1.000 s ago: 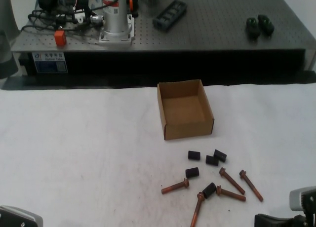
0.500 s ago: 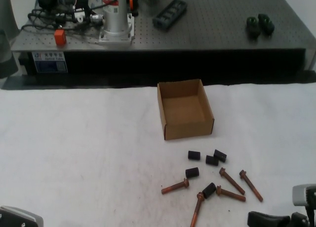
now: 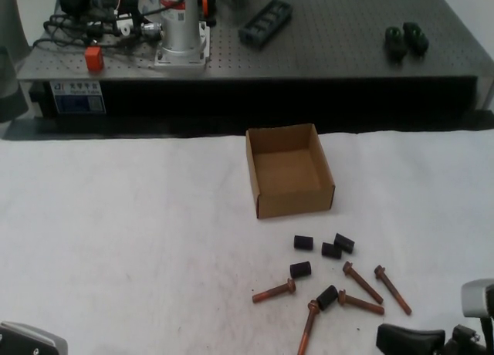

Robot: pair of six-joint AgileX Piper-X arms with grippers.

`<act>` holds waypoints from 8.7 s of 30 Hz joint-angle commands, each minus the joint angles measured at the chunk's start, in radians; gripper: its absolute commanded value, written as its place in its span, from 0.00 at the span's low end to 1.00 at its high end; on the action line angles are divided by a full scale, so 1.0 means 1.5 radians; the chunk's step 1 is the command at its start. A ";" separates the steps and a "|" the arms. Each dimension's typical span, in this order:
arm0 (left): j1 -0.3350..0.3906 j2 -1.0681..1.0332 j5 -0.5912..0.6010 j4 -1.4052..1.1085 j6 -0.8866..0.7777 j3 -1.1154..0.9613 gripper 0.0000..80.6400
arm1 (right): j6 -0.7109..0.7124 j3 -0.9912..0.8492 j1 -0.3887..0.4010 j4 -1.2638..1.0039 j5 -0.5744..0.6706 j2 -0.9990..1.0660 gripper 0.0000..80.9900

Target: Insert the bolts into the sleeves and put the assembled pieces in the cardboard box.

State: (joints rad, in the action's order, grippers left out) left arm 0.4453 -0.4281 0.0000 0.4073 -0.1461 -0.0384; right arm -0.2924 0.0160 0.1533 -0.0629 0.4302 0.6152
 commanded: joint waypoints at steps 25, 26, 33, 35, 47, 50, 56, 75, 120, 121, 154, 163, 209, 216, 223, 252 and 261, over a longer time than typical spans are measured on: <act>0.001 0.002 -0.007 -0.009 0.008 -0.004 0.01 | 0.022 -0.058 0.000 -0.043 -0.076 0.079 0.00; 0.001 0.002 -0.007 -0.011 0.008 -0.004 0.01 | 0.036 -0.073 0.000 -0.028 -0.085 0.086 0.00; 0.001 0.002 0.037 -0.038 -0.030 -0.004 0.01 | 0.165 -0.234 0.000 0.202 -0.210 0.161 0.00; 0.001 0.002 0.063 -0.061 -0.067 -0.004 0.01 | 0.209 -0.293 0.000 0.294 -0.243 0.204 0.00; 0.001 0.002 0.169 -0.213 -0.147 -0.004 0.04 | 0.346 -0.562 -0.045 0.554 -0.305 0.527 0.10; 0.001 0.002 0.185 -0.214 -0.147 -0.004 0.17 | 0.376 -0.603 -0.057 0.560 -0.305 0.582 0.31; 0.001 0.002 0.183 -0.214 -0.147 -0.004 0.39 | 0.390 -0.629 -0.054 0.570 -0.305 0.657 0.39; 0.001 -0.095 0.218 -0.214 -0.132 -0.046 0.39 | 0.390 -0.629 -0.054 0.500 -0.347 0.757 0.09; 0.277 -1.242 0.121 0.449 0.263 -1.260 0.39 | 0.239 -0.509 -0.180 0.565 -0.155 0.293 0.00; 0.277 -1.243 0.118 0.449 0.263 -1.260 0.39 | 0.239 -0.509 -0.180 0.565 -0.155 0.293 0.00; 0.228 -1.027 0.091 0.335 0.139 -1.173 0.01 | 0.112 -0.509 -0.180 0.314 -0.038 0.260 0.00; 0.211 -0.798 0.214 0.024 0.051 -0.811 0.01 | -0.022 -0.509 -0.159 0.105 0.086 0.241 0.00; 0.211 -0.618 0.391 -0.583 -0.075 -0.498 0.01 | -0.082 -0.509 0.007 -0.068 0.134 0.235 0.00; 0.211 -0.618 0.361 -0.583 -0.077 -0.498 0.01 | -0.079 -0.492 0.042 -0.133 0.045 0.212 0.00; 0.211 -0.618 0.367 -0.586 -0.065 -0.492 0.01 | -0.079 -0.394 0.065 -0.177 -0.018 0.165 0.00; 0.211 -0.618 0.379 -0.600 -0.004 -0.492 0.01 | -0.079 -0.376 0.065 -0.137 0.024 0.167 0.00; 0.211 -0.618 0.399 -0.617 -0.004 -0.492 0.01 | -0.075 -0.371 0.065 -0.131 0.022 0.167 0.00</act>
State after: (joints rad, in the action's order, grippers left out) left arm 0.7592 -1.3673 0.5891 -0.4764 -0.1474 -0.7663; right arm -0.4079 -0.5388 0.2475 -0.2643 0.4567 0.8703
